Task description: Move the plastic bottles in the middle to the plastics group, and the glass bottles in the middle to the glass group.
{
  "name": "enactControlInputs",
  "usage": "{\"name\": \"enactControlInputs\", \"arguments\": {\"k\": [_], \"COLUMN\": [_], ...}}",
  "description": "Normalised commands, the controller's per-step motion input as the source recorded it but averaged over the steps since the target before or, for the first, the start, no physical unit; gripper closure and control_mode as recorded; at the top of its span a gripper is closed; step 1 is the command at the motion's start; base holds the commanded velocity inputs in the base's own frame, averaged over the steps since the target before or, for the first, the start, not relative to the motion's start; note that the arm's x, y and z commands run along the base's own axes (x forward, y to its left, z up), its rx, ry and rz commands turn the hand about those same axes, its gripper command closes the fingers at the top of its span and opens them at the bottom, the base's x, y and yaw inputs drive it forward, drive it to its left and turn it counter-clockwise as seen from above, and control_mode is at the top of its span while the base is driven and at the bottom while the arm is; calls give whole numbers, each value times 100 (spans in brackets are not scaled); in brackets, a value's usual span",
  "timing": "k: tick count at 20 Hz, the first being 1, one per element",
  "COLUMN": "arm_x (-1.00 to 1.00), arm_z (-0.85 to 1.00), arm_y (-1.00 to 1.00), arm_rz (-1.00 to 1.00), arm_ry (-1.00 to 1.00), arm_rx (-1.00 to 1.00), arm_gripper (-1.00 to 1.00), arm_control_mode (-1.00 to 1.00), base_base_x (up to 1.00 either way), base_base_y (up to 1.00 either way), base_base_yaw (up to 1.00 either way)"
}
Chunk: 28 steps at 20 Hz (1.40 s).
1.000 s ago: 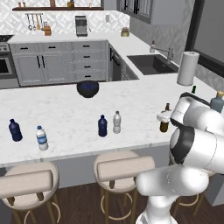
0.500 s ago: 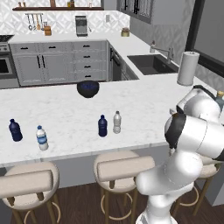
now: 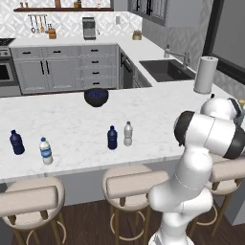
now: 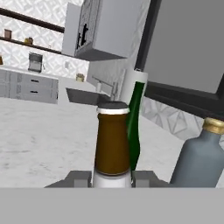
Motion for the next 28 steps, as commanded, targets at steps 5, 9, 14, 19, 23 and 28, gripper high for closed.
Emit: {"name": "enactControlInputs", "arguments": {"k": [5,9,14,19,23,28], "arm_x": [19,25,30,30,17,9], "arm_z": [-11,0,0,-11,-15,-19], "arm_y": [-39,-38,-42,-22,-15,-27], "arm_rz": [0,0,0,2,11,15], "arm_ry": [-1,0,10,9,0,-2], "arm_rx": [-2,0,0,8,11,16], "arm_gripper": [100,100,100,100,100,100], "arm_control_mode": [-100,-100,-100,-100,-100,-100], "base_base_x": [0,0,0,0,0,0], "base_base_y": [0,0,0,0,0,0], "base_base_yaw": [0,0,0,0,0,0]}}
